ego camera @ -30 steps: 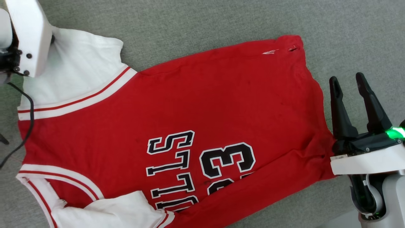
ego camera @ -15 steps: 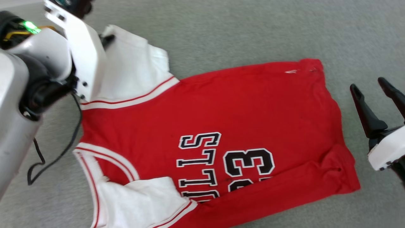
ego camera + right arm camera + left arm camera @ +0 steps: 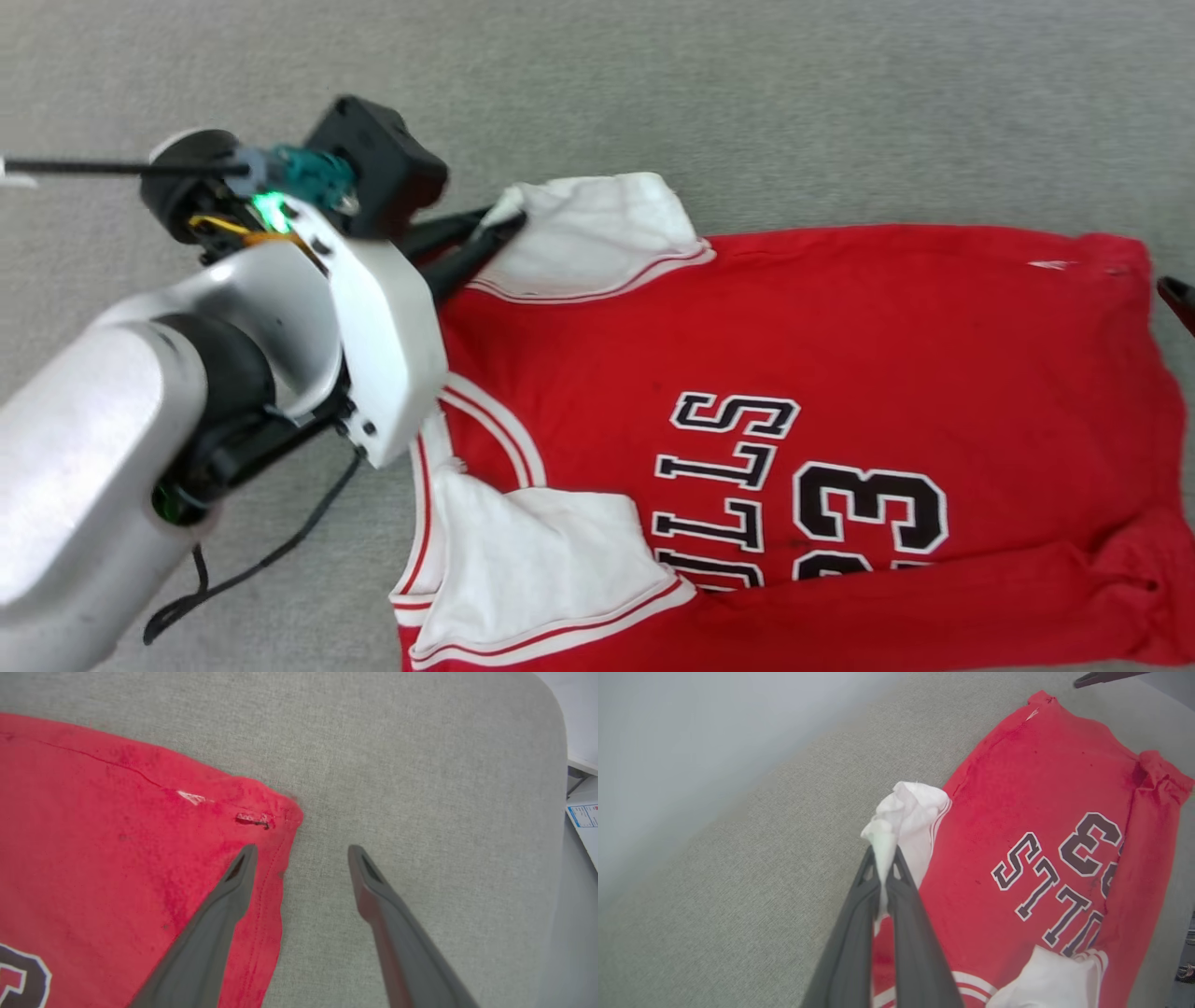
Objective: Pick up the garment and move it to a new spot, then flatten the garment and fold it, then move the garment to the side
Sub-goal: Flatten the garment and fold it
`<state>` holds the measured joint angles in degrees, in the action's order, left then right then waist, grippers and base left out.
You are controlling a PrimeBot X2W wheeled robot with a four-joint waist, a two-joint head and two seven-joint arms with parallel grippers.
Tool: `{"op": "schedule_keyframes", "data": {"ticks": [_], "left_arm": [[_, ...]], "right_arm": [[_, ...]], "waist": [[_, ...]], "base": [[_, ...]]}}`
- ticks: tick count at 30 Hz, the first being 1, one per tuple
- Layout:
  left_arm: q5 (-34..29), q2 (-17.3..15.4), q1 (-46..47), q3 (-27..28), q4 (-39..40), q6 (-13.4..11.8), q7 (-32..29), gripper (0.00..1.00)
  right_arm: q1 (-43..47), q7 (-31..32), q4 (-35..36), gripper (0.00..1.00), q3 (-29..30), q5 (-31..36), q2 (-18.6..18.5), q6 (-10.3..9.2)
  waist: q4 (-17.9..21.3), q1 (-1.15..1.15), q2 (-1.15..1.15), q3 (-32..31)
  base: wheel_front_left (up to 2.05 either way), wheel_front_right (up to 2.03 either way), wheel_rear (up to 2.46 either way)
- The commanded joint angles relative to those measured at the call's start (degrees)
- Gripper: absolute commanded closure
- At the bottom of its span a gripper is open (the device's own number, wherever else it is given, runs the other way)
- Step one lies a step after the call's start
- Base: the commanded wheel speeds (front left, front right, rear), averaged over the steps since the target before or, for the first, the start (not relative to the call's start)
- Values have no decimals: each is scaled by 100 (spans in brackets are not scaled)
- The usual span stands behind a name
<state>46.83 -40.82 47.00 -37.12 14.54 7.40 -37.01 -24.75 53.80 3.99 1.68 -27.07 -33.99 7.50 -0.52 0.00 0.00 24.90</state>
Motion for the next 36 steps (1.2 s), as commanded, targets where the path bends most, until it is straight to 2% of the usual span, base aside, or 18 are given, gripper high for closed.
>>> {"op": "schedule_keyframes", "data": {"ticks": [1,7,15,16,17,18,19,25,28,32,36], "left_arm": [[-90,48,-105,-41,198,-31,106,100],[-308,102,-184,-132,514,-29,302,100],[-424,195,-114,-274,602,-16,447,100],[-434,218,-129,-316,589,-15,492,100],[-434,218,-129,-316,589,-15,492,100],[-437,231,-147,-337,579,-13,510,100],[-428,246,-174,-352,557,-12,537,100],[-445,204,-379,-300,318,-86,784,100],[-358,234,-552,-207,233,-214,959,100],[-373,112,-851,-154,124,-388,1085,100],[-245,19,-1304,-96,144,-598,1254,100]], "right_arm": [[-199,234,-167,0,-106,53,-109,-2],[-565,588,-768,0,-523,398,-93,-2],[-522,636,-1531,0,-1159,598,-72,-2],[-432,664,-1764,20,-1311,563,-82,-2],[-432,664,-1764,20,-1311,563,-82,-2],[-400,667,-1853,67,-1376,543,-88,-2],[-383,644,-1906,100,-1421,512,-95,-2],[-547,237,-2011,100,-1215,296,-36,-3],[-562,45,-1964,100,-980,145,51,-2],[-457,-209,-1766,100,-719,-52,69,-2],[30,-380,-1473,100,-431,-133,54,-2]], "waist": [[-258,0,0,176],[-494,0,0,358],[-686,0,0,502],[-718,0,0,505],[-718,0,0,505],[-731,0,0,498],[-740,0,0,485],[-671,0,0,166],[-617,0,0,-110],[-561,0,0,-505],[-537,0,0,-873]], "base": [[0,0,0],[0,0,0],[0,0,0],[0,0,0],[0,0,0],[0,0,0],[0,0,0],[0,0,0],[0,0,0],[0,0,0],[0,0,0]]}}
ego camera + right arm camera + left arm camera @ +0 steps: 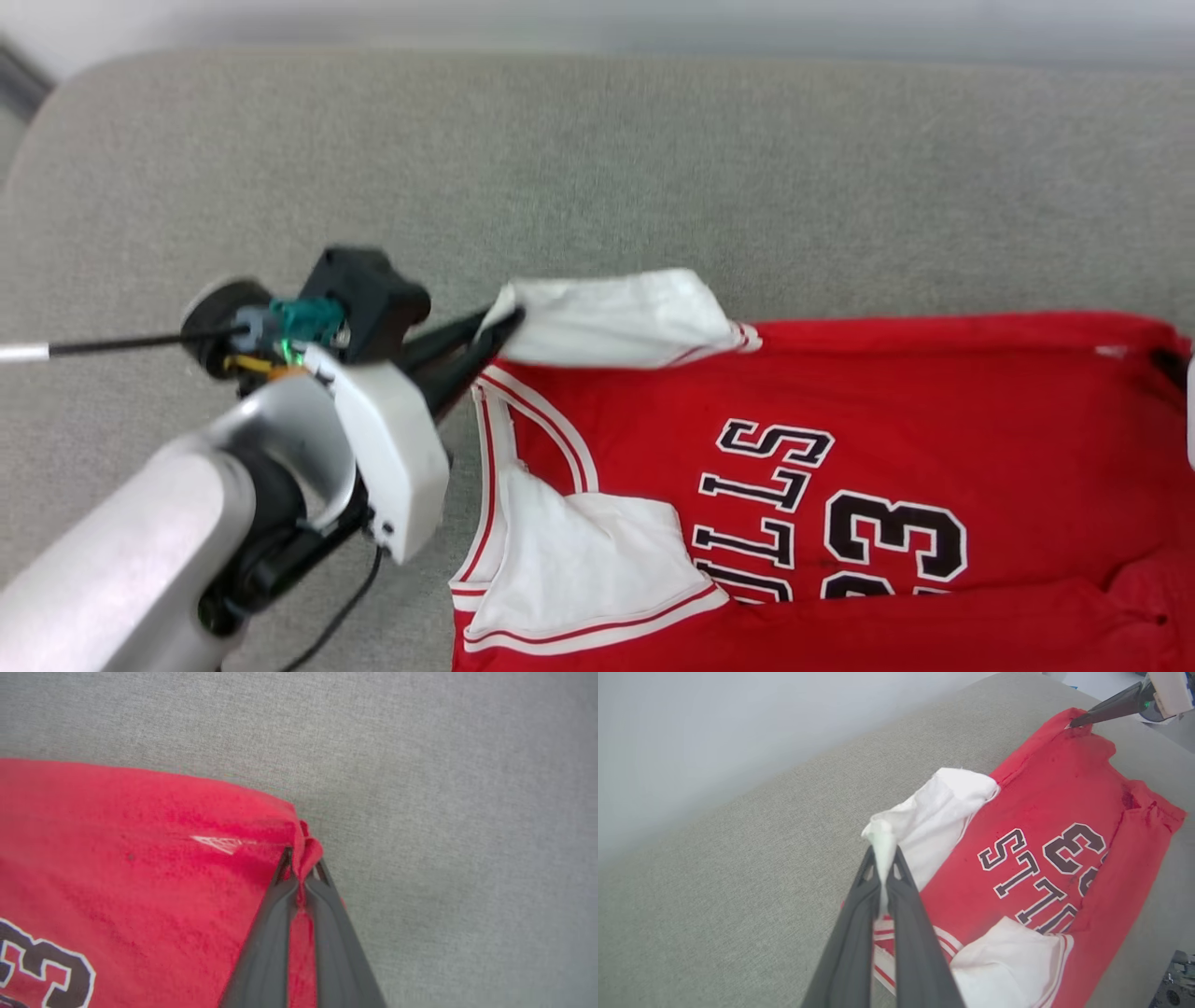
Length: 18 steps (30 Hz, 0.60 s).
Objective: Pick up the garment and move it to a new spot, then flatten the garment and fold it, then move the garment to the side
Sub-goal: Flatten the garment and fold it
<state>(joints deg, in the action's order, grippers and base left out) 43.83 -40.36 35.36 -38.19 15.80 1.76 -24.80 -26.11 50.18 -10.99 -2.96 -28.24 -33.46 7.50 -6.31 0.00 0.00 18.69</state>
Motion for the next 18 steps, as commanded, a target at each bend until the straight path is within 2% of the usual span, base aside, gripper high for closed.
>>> {"op": "schedule_keyframes", "data": {"ticks": [1,10,18], "left_arm": [[84,-66,-260,28,53,-85,62,100],[381,-502,-1518,-57,363,-482,169,100],[618,-588,-2385,-334,155,-571,270,100]], "right_arm": [[301,-30,125,100,116,-49,14,-2],[1856,-24,1116,100,896,-79,363,-2],[2828,217,1389,100,948,-34,618,-2]], "waist": [[49,0,0,-328],[71,0,0,-783],[85,0,0,-790]], "base": [[0,0,0],[0,0,0],[0,0,0]]}}
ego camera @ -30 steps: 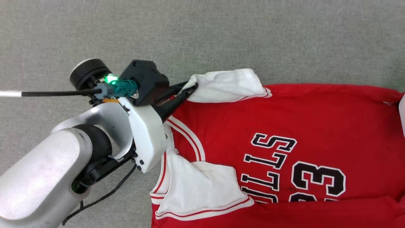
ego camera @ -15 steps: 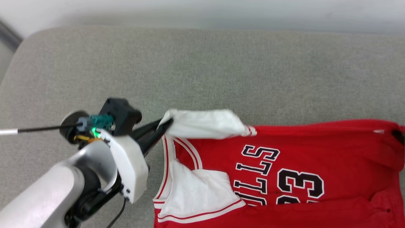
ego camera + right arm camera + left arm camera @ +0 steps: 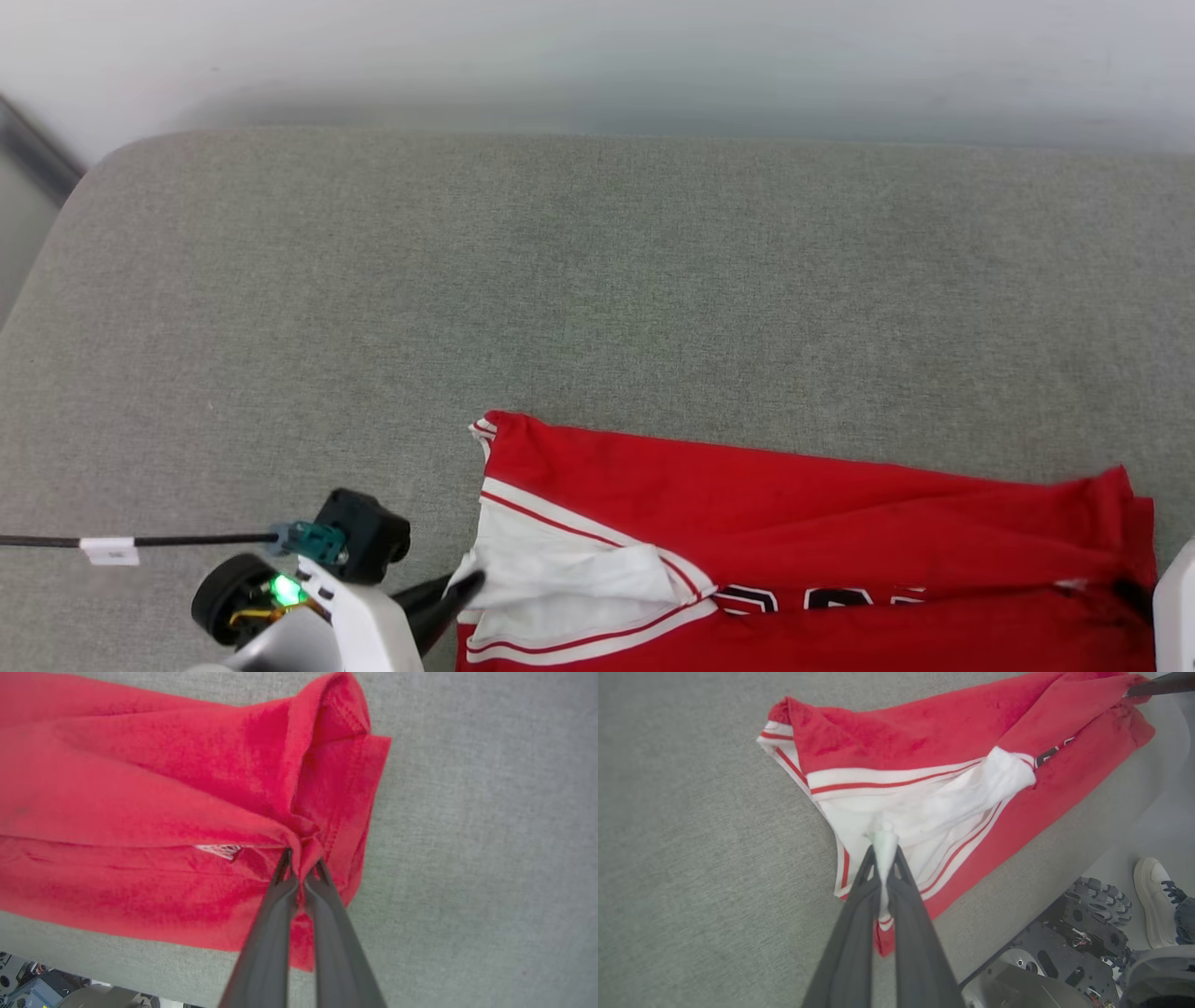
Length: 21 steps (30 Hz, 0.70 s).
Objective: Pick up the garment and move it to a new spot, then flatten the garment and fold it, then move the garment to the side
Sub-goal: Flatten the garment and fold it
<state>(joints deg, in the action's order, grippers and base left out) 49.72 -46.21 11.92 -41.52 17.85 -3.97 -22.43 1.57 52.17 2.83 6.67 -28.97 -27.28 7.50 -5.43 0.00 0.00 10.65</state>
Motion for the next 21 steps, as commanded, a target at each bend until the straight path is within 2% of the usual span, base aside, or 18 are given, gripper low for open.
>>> {"op": "schedule_keyframes", "data": {"ticks": [1,9,10,14,15,16,17,21], "left_arm": [[34,10,-101,-46,-124,27,38,100],[-153,212,-139,-353,-823,237,130,100],[-246,319,-56,-459,-1024,320,154,100],[-349,492,20,-590,-1283,431,207,100],[-373,528,28,-619,-1352,449,230,100],[-404,557,43,-648,-1420,479,253,50],[-430,588,54,-668,-1484,486,274,0],[-452,711,18,-648,-1614,503,513,0]], "right_arm": [[124,48,-17,100,-43,39,7,-2],[226,36,-271,100,-339,161,-179,-3],[192,-20,-405,100,-440,194,-242,-4],[135,-73,-616,100,-479,64,-179,-5],[115,-89,-662,51,-485,54,-172,-5],[106,-102,-707,0,-492,43,-180,-6],[92,-130,-749,0,-496,30,-187,-6],[35,-247,-730,0,-471,-166,-169,-6]], "waist": [[-9,0,0,26],[-26,0,0,163],[-32,0,0,200],[-30,0,0,208],[-26,0,0,202],[-22,0,0,191],[-12,0,0,168],[40,0,0,0]], "base": [[0,0,0],[0,0,0],[0,0,0],[0,0,0],[0,0,0],[0,0,0],[0,0,0],[0,0,0]]}}
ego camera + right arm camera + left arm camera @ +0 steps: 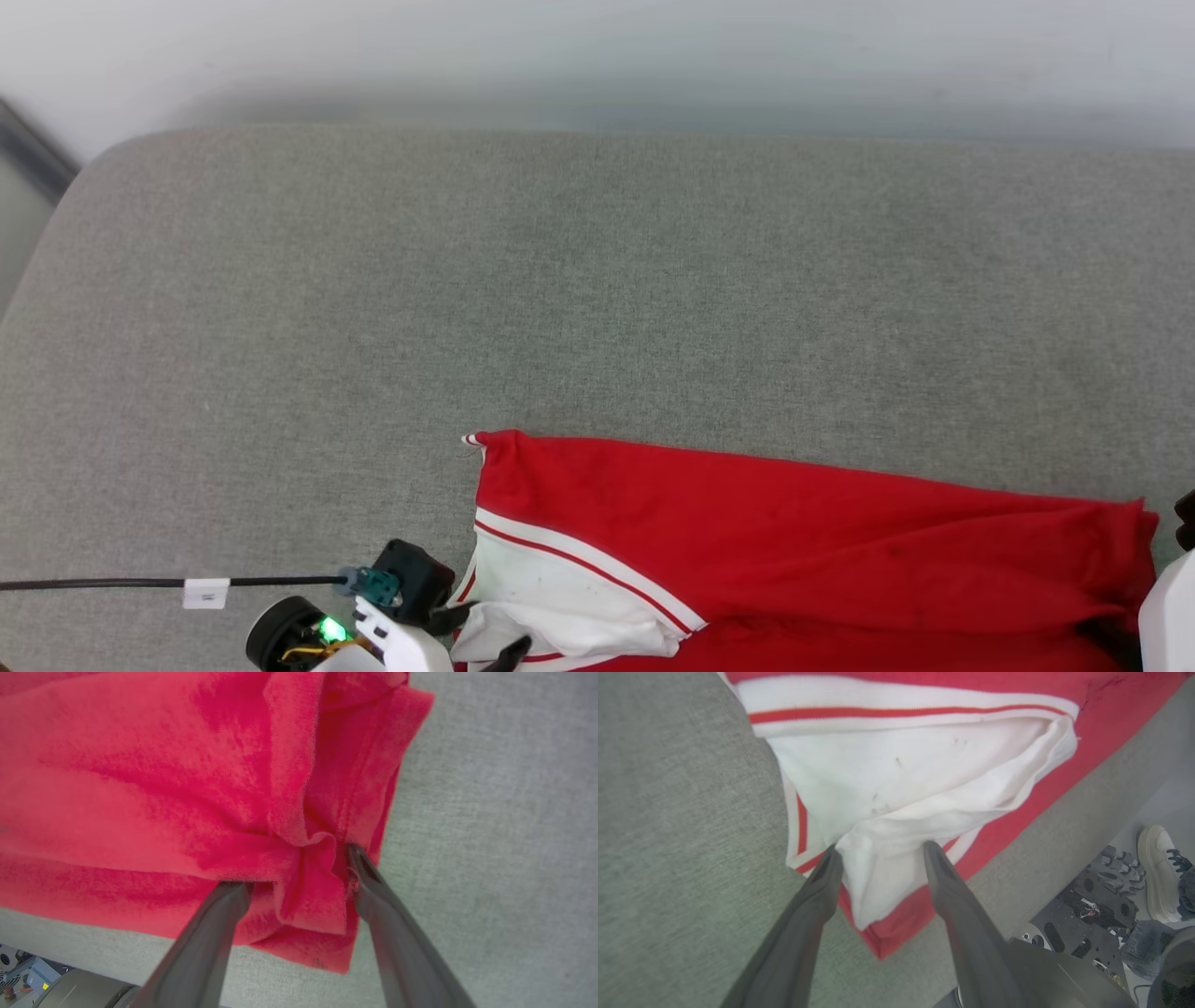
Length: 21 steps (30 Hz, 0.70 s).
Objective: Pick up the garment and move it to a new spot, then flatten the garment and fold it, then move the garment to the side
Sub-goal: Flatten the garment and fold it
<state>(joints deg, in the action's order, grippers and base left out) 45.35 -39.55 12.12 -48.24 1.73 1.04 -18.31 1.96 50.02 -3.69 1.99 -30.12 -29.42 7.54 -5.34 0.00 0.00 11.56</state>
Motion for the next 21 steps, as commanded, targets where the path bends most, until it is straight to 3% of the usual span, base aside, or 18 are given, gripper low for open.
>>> {"op": "schedule_keyframes", "data": {"ticks": [1,9,17,21], "left_arm": [[26,79,-27,73,-3,-30,188,0],[168,160,-339,658,326,-459,1178,0],[-31,346,-759,1579,483,-1103,2957,0],[-203,575,-863,1960,507,-1285,3286,0]], "right_arm": [[-16,-72,-44,0,24,-102,63,-8],[240,-27,652,0,505,-416,349,-7],[447,320,1373,0,1453,-286,1148,-6],[456,285,1404,0,1732,-50,1481,-6]], "waist": [[46,0,0,-166],[173,0,0,-724],[230,0,0,-898],[206,0,0,-882]], "base": [[0,0,0],[0,0,0],[0,0,0],[0,0,0]]}}
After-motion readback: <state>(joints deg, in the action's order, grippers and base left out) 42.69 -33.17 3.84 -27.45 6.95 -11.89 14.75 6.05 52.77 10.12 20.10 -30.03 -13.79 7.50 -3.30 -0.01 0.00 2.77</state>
